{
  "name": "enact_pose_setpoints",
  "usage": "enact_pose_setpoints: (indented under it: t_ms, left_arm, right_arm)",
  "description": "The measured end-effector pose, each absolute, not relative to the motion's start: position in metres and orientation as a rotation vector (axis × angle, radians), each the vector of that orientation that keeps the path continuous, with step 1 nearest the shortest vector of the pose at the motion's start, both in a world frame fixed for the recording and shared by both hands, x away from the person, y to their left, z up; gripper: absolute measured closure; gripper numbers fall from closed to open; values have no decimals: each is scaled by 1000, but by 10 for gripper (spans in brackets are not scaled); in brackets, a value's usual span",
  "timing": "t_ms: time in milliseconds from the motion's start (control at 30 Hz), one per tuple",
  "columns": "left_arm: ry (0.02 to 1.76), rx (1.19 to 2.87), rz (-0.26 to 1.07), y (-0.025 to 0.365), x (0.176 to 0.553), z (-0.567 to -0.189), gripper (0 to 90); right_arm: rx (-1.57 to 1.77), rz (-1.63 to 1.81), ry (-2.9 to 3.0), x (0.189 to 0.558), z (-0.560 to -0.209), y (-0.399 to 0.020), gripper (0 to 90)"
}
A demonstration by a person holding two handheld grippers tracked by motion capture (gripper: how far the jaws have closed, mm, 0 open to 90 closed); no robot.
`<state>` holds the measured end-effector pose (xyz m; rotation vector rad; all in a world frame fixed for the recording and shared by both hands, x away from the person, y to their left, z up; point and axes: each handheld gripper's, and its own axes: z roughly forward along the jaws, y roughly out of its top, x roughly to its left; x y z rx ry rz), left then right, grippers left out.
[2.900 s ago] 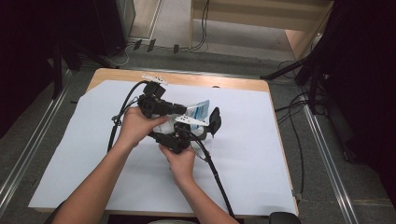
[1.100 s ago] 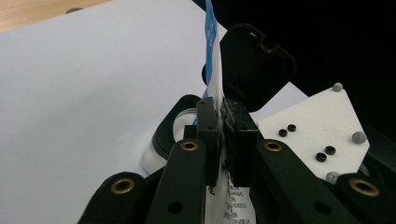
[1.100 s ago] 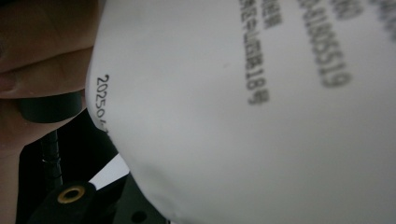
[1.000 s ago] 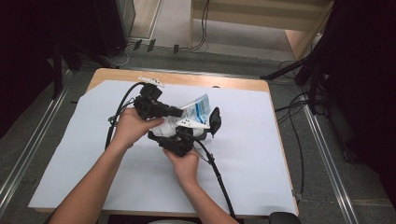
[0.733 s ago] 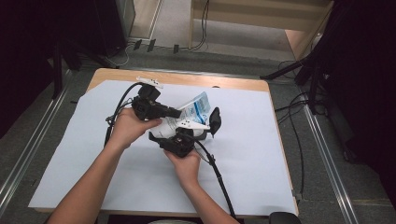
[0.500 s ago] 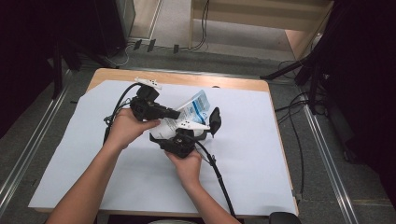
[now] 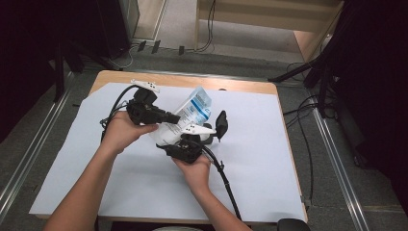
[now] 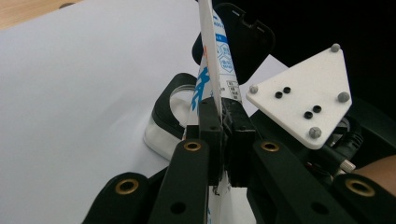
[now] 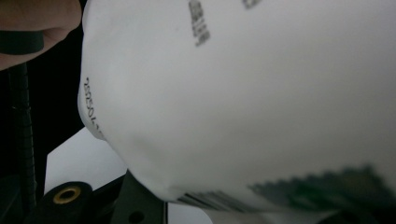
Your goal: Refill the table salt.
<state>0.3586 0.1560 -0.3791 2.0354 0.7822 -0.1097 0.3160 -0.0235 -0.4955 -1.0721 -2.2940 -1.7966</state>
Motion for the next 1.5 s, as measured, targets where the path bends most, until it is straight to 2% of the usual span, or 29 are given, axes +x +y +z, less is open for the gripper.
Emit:
enact_pose_setpoints:
  t_ms: [700, 1200, 1500]
  left_arm:
    - [723, 2053, -99, 182, 346, -368, 882]
    - [660, 2096, -88, 185, 339, -366, 861]
    - [673, 2035, -90, 189, 340, -366, 900]
  right_arm:
    - [-1102, -1770, -2342, 321, -491, -36, 651]
    - [-1145, -1770, -2369, 325, -486, -52, 655]
    - [-1142, -1786, -2364, 324, -480, -60, 656]
